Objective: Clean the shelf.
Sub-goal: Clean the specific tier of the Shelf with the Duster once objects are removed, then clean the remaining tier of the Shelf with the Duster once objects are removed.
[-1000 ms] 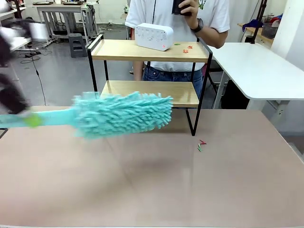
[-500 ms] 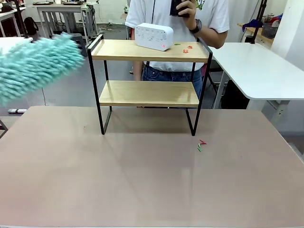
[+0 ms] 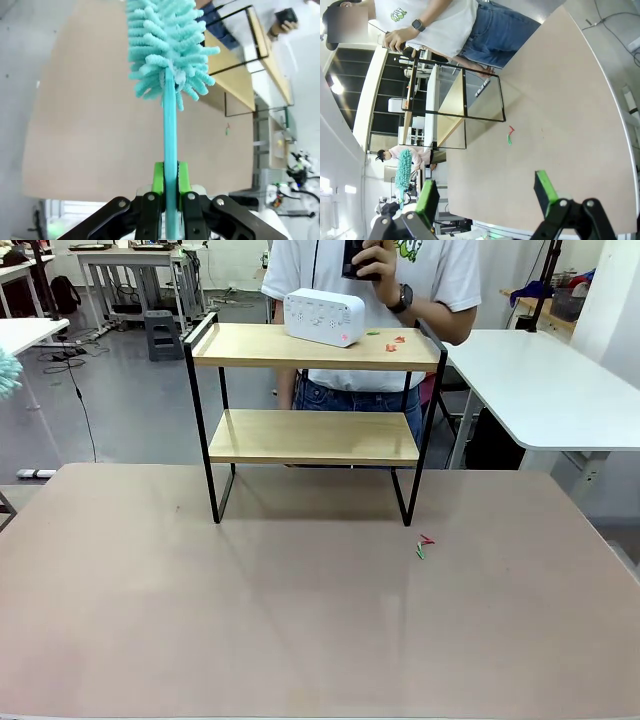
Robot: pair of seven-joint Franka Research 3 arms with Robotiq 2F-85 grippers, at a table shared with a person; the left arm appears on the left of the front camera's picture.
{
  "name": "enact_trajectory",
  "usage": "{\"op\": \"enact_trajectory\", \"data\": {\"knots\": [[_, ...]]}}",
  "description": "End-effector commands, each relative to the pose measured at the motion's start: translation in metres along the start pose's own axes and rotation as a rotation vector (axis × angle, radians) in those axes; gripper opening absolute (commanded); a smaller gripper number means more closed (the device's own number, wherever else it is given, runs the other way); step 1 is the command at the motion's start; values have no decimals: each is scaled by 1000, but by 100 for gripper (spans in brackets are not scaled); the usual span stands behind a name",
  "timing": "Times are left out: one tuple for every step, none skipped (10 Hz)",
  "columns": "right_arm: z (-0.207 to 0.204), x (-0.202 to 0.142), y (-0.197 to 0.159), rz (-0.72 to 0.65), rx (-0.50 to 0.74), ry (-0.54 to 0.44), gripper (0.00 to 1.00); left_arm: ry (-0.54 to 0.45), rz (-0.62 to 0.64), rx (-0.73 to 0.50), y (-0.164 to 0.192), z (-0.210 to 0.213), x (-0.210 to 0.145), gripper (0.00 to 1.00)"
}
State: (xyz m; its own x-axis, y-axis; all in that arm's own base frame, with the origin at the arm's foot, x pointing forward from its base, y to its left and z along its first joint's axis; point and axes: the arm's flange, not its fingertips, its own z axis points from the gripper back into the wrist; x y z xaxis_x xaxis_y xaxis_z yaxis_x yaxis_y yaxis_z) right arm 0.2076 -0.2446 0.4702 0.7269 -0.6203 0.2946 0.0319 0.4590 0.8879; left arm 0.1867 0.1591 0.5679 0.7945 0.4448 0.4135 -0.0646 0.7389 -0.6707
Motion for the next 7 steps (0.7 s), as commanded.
{"op": "enact_trajectory", "data": {"knots": [[-1, 2, 1, 23, 18, -12, 100, 131, -17, 12, -20, -74, 31, 13], [-1, 2, 1, 23, 18, -12, 100, 0, 0, 0, 0, 0, 0, 13], [-1, 2, 1, 23, 18, -12, 100, 0, 0, 0, 0, 0, 0, 13], [-1, 2, 1, 23, 18, -12, 100, 0, 0, 0, 0, 0, 0, 13], [-1, 2, 1, 23, 18, -12, 100, 0, 0, 0, 0, 0, 0, 13], [-1, 2, 1, 23, 18, -12, 100, 0, 0, 0, 0, 0, 0, 13], [-1, 2, 1, 23, 18, -12, 100, 0, 0, 0, 0, 0, 0, 13]]}}
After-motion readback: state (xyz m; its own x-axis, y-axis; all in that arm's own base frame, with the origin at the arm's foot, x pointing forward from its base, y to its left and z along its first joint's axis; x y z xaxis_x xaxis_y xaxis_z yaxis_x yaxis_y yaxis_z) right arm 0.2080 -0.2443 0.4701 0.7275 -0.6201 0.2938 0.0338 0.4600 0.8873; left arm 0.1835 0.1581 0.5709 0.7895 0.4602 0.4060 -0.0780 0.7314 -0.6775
